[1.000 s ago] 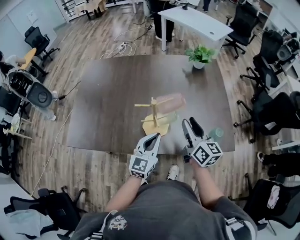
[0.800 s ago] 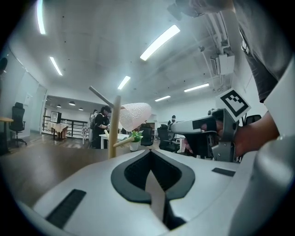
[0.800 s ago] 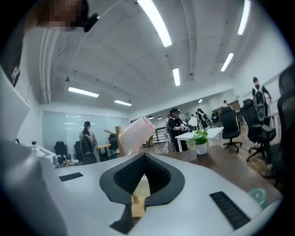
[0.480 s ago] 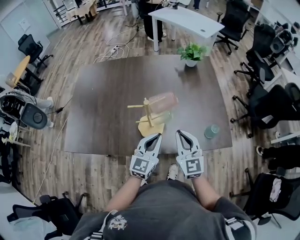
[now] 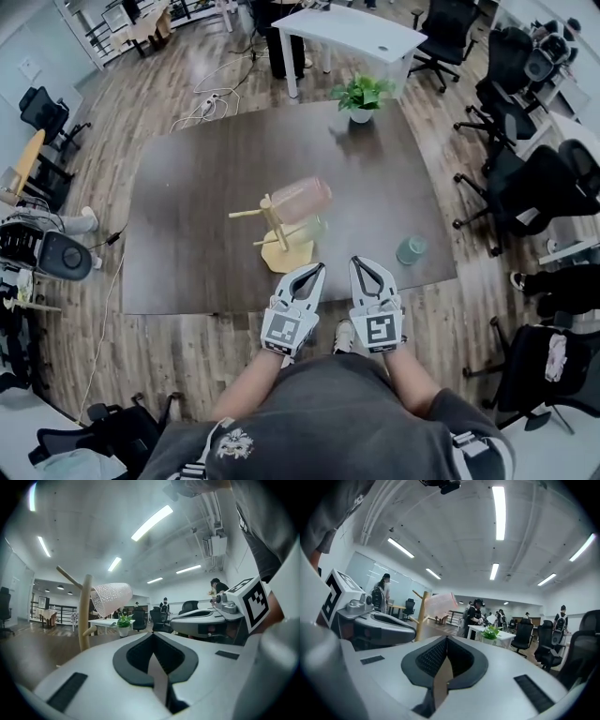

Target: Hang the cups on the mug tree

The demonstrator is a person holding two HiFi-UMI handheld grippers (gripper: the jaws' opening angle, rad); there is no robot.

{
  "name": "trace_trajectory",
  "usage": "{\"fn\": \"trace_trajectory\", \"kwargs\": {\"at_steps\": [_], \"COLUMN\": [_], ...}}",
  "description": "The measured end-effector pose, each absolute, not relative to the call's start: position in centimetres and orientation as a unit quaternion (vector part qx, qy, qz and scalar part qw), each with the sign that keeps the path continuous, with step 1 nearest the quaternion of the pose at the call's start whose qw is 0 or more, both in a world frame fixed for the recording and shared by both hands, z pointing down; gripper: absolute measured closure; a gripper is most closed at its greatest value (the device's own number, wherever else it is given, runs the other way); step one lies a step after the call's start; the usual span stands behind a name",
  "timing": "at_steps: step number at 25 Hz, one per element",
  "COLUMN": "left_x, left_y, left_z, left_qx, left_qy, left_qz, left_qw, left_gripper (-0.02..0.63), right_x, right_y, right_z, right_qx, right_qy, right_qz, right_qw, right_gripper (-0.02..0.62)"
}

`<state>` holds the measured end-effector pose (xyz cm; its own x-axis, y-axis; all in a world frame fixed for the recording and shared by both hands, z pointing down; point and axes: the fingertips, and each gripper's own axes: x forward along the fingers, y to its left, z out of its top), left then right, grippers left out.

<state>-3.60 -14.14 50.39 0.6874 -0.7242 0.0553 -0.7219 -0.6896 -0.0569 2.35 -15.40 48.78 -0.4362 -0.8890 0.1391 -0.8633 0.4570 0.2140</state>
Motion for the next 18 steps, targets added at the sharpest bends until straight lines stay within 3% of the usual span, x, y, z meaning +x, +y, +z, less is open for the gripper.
{"fn": "trace_trajectory", "kwargs": {"at_steps": [18], "left_x": [9.6], "left_y": [-16.9], "left_z": [53.3], "left_qx": [-0.945], "left_qy": [0.322], "left_qz": [-0.052], "left_qw": [-0.017], "left_gripper": [0.6], "right_x": [18.3], "right_y": [-16.1], "right_z": [54.8], "right_qx": [0.607], "right_qy": [-0.784], "right_qz": [0.034], "right_qw": [0.126], "right_gripper": [0.569]}}
